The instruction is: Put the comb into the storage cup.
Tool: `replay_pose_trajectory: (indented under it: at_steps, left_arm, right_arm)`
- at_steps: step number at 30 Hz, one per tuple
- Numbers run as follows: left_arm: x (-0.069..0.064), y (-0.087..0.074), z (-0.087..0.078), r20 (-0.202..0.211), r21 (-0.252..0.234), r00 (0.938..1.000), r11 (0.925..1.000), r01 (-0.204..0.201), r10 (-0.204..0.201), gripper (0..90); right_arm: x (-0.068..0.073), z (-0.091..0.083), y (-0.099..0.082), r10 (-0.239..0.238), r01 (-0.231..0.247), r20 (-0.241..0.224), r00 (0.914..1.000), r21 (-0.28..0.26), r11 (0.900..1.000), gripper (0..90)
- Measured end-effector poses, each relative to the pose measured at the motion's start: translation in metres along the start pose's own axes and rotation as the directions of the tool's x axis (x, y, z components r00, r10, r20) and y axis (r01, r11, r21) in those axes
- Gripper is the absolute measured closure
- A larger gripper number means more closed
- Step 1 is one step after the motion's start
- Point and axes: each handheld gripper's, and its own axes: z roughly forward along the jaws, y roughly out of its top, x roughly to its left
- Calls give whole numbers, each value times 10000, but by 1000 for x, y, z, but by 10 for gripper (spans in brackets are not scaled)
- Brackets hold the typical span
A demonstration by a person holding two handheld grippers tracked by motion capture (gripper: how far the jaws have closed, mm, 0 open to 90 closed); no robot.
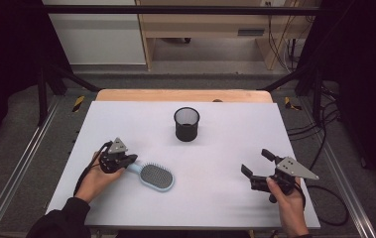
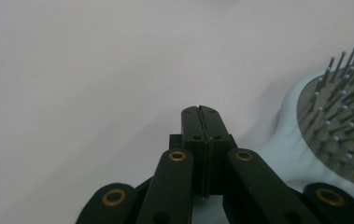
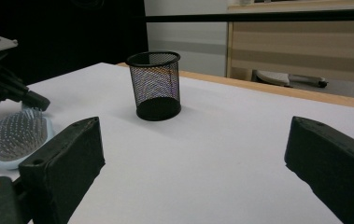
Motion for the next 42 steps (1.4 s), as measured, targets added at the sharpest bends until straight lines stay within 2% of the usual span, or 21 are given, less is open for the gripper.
replay_pose_trajectory:
  at_steps: [6,14,22,25,36,39,41,42]
  left_arm:
    - [-7,-16,-21,166,280,9999,9996,-13,8,900]
    - [-28,-34,-42,344,451,9994,9990,-8,-8,900]
    - [-48,-43,-51,570,882,9984,9961,-33,-17,900]
    - [-52,-43,-53,581,1001,9983,9949,-104,46,900]
    - [-57,-44,-54,721,955,9974,9954,-114,46,900]
    - [-57,-43,-57,653,874,9978,9961,-113,56,900]
    - [-56,-41,-62,425,569,9991,9984,-12,-12,892]
    - [-57,-39,-65,350,454,9994,9990,2,-18,859]
  right_arm:
    - [0,0,0,-18,18,-43,10000,-6,10000,47]
    - [1,1,1,-89,89,-95,9999,38,10000,47]
    - [2,1,1,-85,86,-97,9999,81,9999,46]
    - [1,1,0,-84,84,-73,9999,79,9999,46]
    - [1,2,0,-53,55,-111,9999,128,9999,45]
    - [2,2,0,-57,59,-121,9999,133,9999,43]
    - [2,1,0,-42,44,-129,9999,146,9999,43]
    - [2,1,0,-35,37,-134,9999,153,9999,42]
